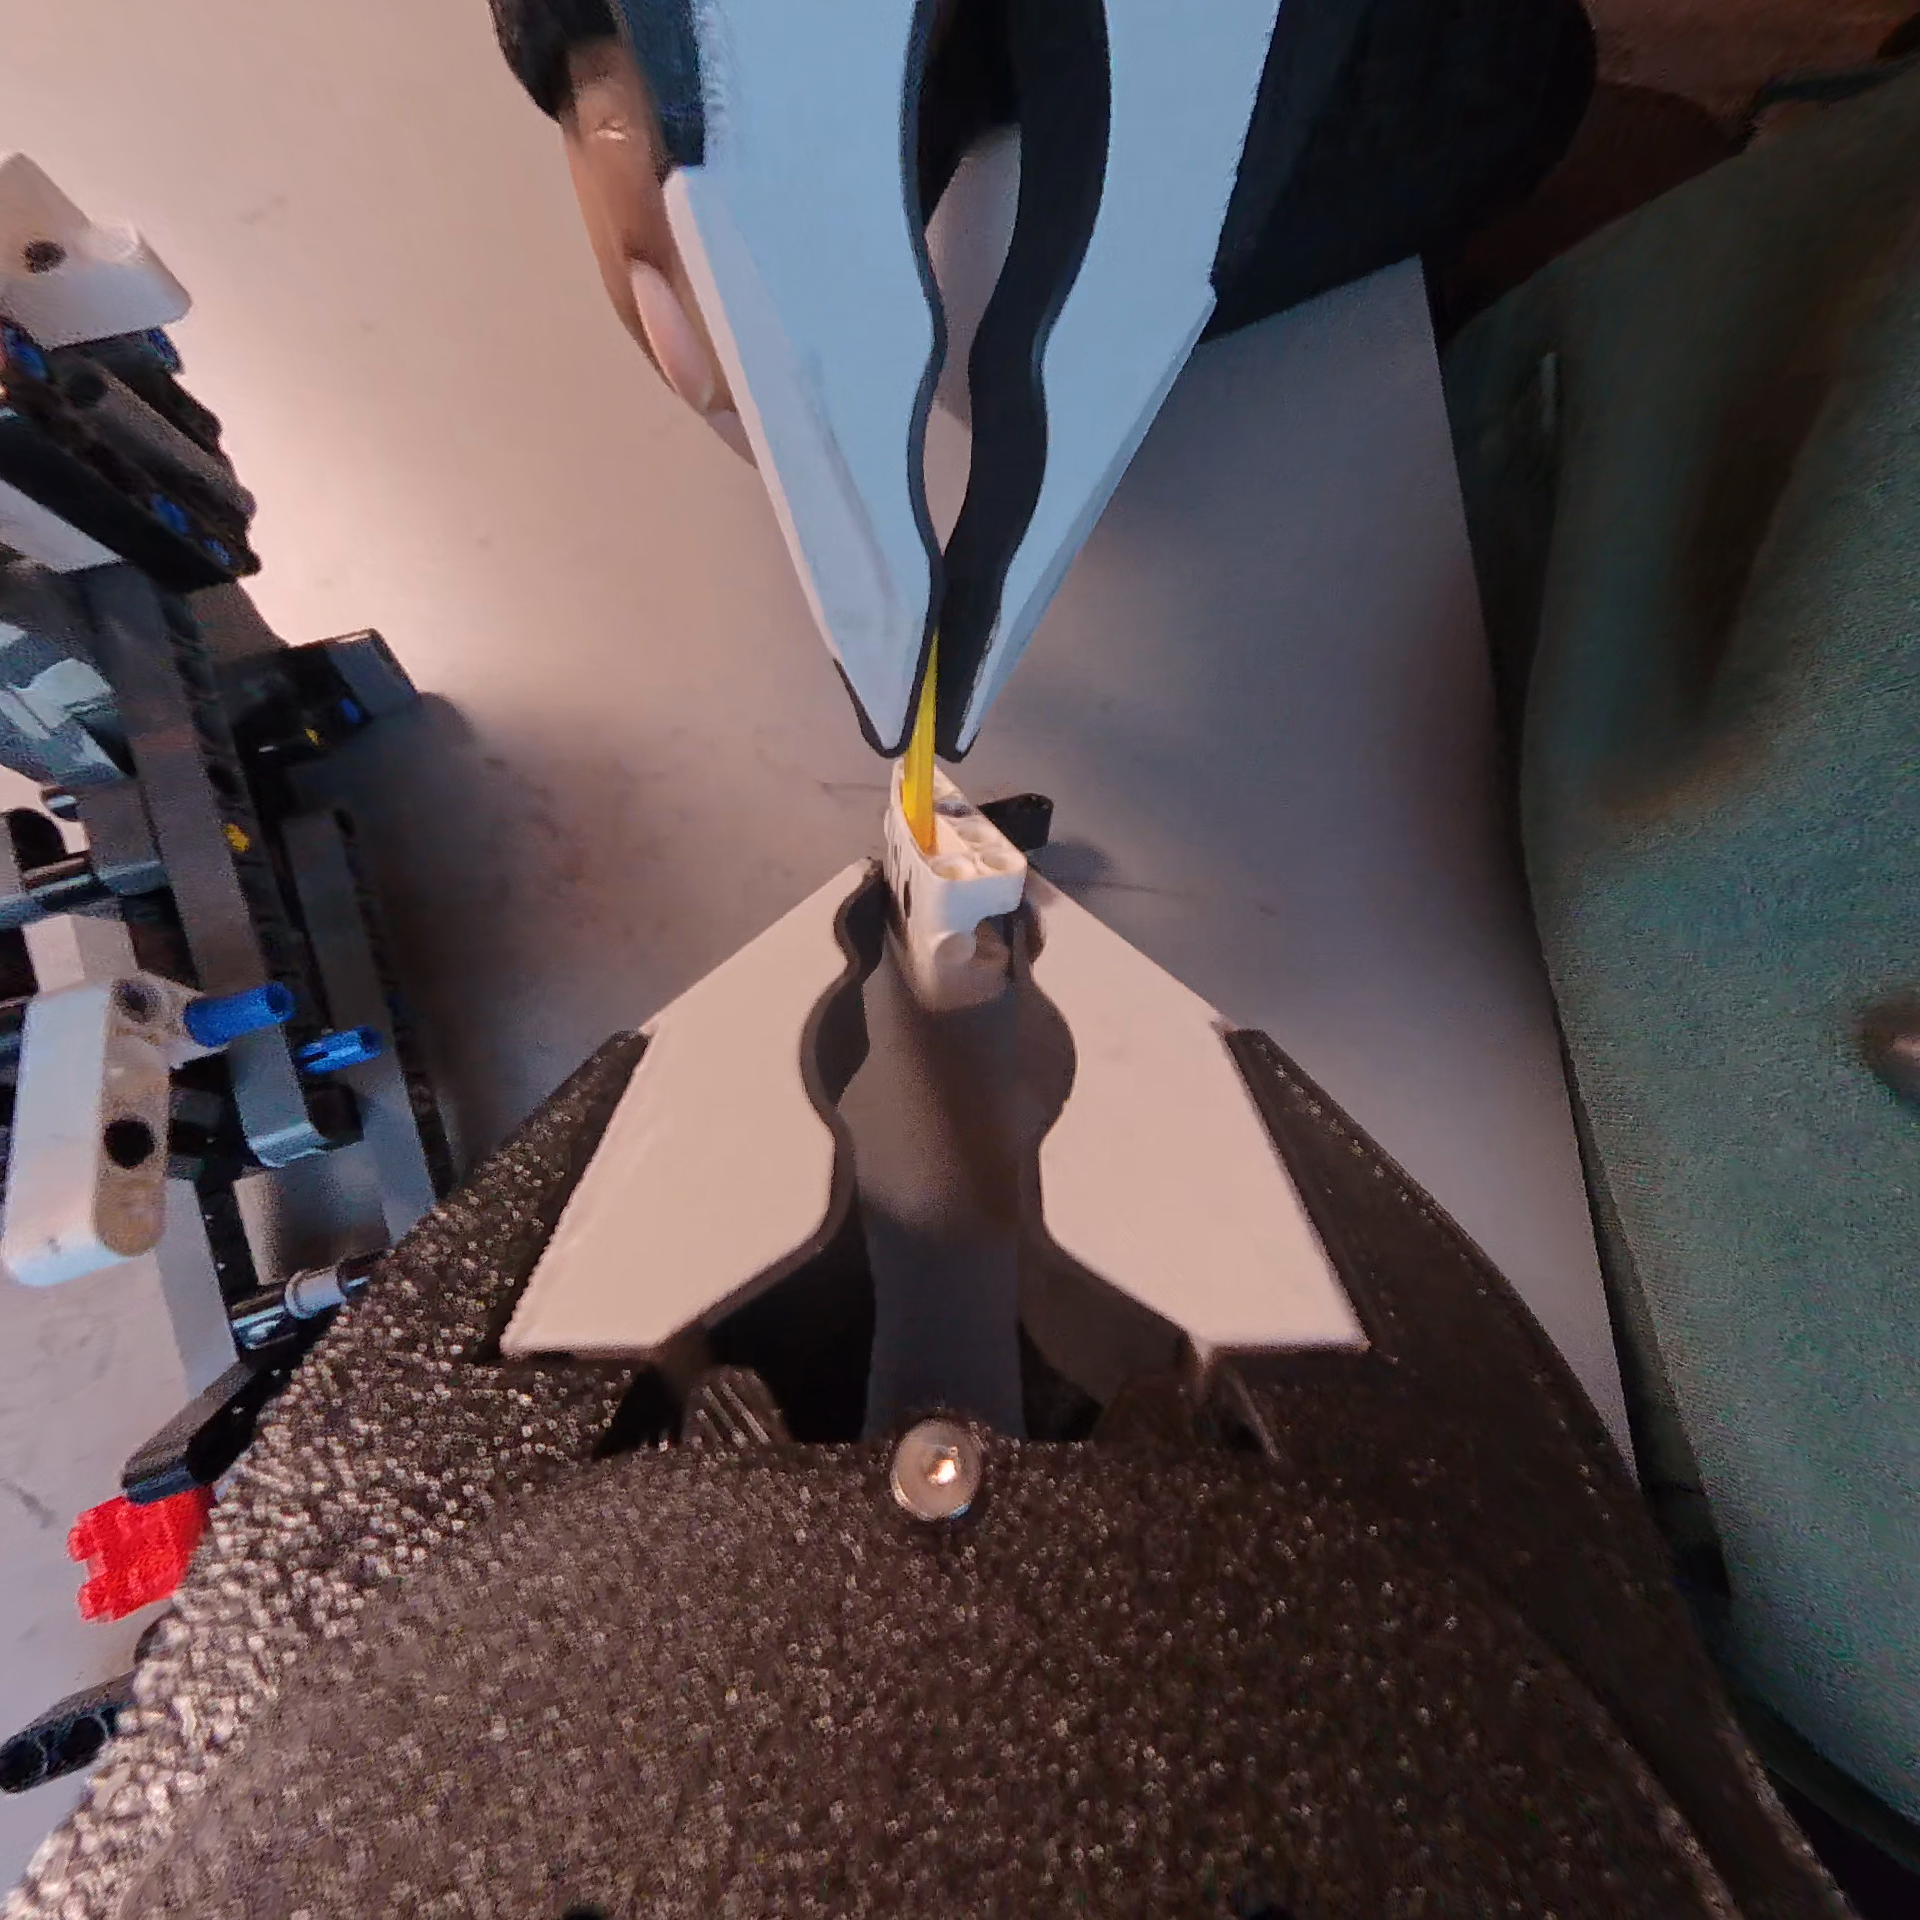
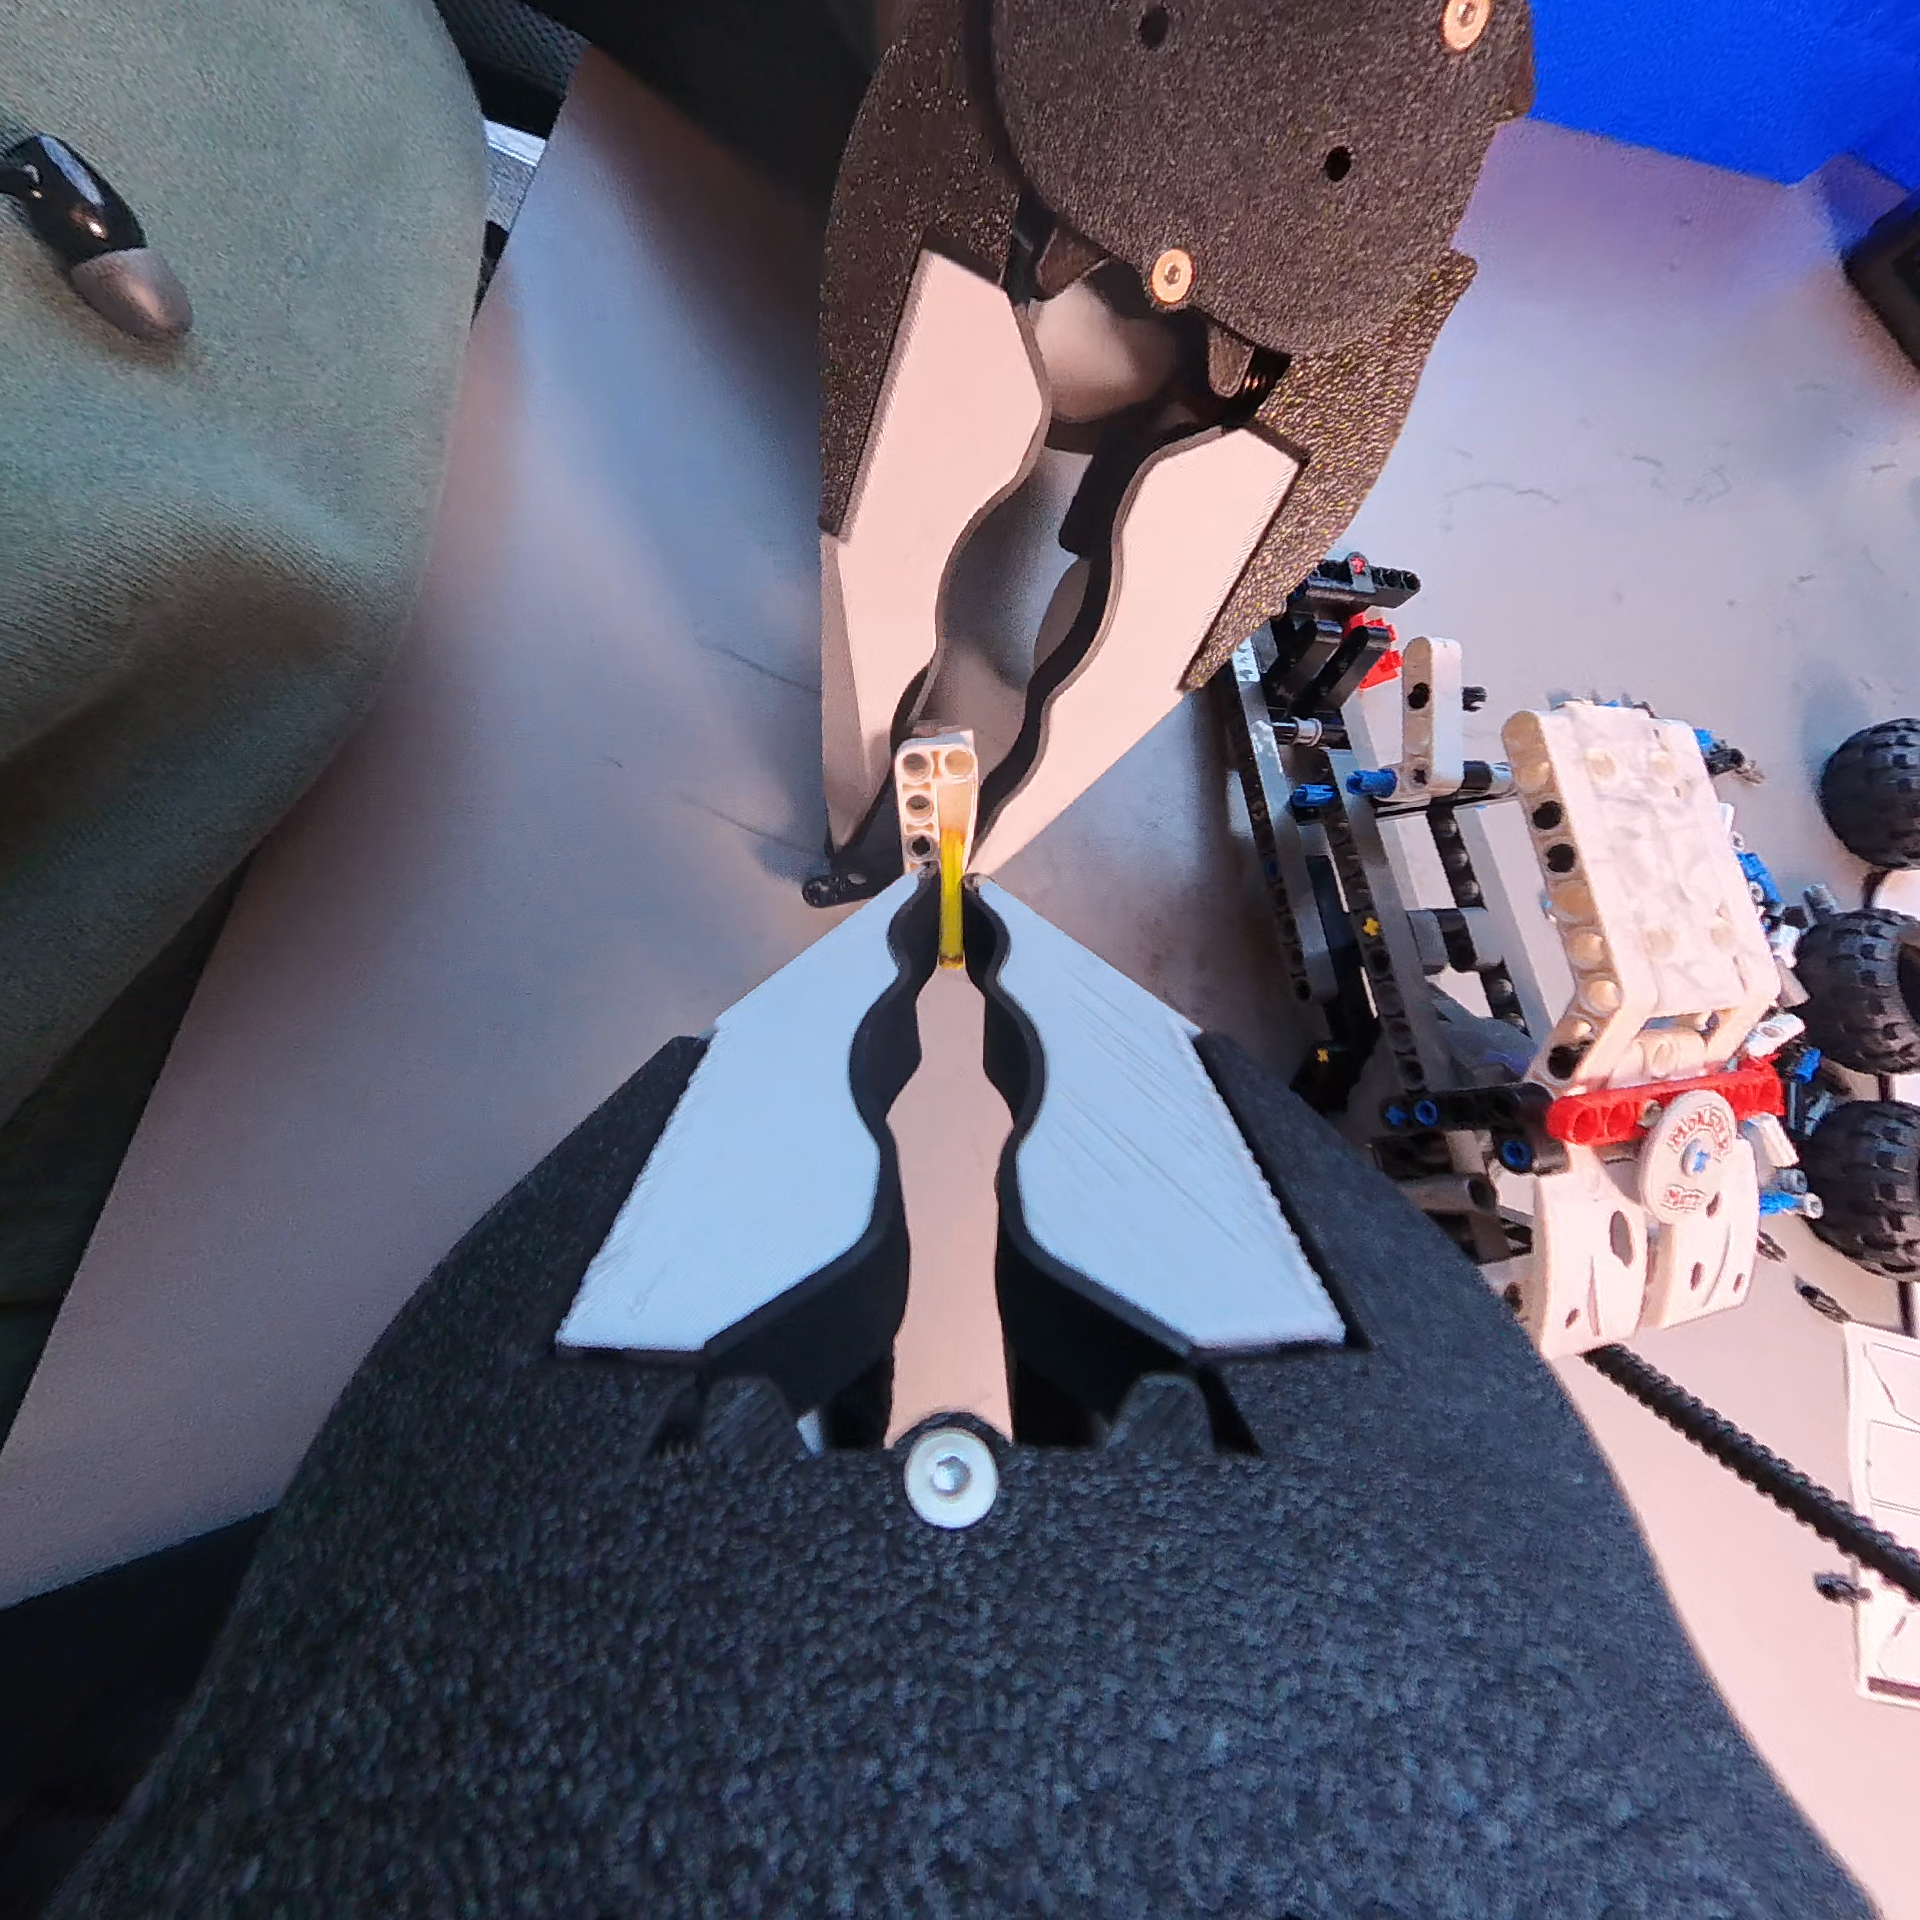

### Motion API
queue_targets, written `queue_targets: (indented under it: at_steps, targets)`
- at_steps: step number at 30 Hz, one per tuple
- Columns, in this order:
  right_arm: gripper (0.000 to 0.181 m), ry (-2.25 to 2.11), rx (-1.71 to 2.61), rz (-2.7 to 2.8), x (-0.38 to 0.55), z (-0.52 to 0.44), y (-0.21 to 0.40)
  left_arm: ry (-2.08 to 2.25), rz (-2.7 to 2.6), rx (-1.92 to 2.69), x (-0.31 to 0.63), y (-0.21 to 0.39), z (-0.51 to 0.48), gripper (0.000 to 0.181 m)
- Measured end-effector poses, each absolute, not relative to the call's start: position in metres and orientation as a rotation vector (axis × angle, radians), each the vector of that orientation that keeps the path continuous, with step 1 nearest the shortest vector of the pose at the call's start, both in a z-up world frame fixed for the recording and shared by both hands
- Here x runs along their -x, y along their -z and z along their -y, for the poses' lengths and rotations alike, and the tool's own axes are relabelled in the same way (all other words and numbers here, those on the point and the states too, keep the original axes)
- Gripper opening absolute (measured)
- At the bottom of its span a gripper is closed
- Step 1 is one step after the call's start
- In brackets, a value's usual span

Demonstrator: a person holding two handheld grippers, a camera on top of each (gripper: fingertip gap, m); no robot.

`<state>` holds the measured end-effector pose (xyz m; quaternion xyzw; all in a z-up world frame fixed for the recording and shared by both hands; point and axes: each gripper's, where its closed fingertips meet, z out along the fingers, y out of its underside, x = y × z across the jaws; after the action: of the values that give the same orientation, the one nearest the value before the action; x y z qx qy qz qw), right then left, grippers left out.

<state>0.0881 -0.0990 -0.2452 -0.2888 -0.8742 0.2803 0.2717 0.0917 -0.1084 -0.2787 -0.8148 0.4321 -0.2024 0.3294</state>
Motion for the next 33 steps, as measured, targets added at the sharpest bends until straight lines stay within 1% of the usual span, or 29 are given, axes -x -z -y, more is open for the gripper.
queue_targets:
  at_steps: [4,5,6,7,9,17,26,27,29,33]
  targets:
    - [0.003,-0.751,0.785,2.342,-0.089,0.098,0.245,0.542,-1.112,2.127,-0.094,0.279,0.106,0.021]
    - [0.003,-0.751,0.791,2.338,-0.090,0.098,0.245,0.539,-1.105,2.128,-0.094,0.280,0.106,0.024]
    - [0.003,-0.751,0.795,2.334,-0.090,0.098,0.245,0.521,-1.097,2.125,-0.093,0.279,0.104,0.033]
    - [0.003,-0.745,0.798,2.333,-0.091,0.098,0.246,0.514,-1.101,2.118,-0.094,0.279,0.104,0.032]
    - [0.003,-0.720,0.797,2.331,-0.091,0.097,0.249,0.498,-1.106,2.089,-0.098,0.277,0.103,0.017]
    - [0.003,-0.727,0.820,2.306,-0.097,0.094,0.235,0.424,-1.128,2.093,-0.097,0.279,0.101,0.016]
    - [0.003,-0.626,0.805,2.423,-0.104,0.098,0.247,0.486,-1.113,2.107,-0.101,0.281,0.102,0.017]
    - [0.003,-0.623,0.806,2.428,-0.105,0.098,0.247,0.486,-1.120,2.108,-0.101,0.281,0.102,0.017]
    - [0.003,-0.622,0.809,2.433,-0.105,0.099,0.247,0.485,-1.116,2.109,-0.100,0.281,0.102,0.026]
    - [0.003,-0.627,0.824,2.435,-0.105,0.098,0.247,0.494,-1.117,2.111,-0.100,0.281,0.103,0.025]
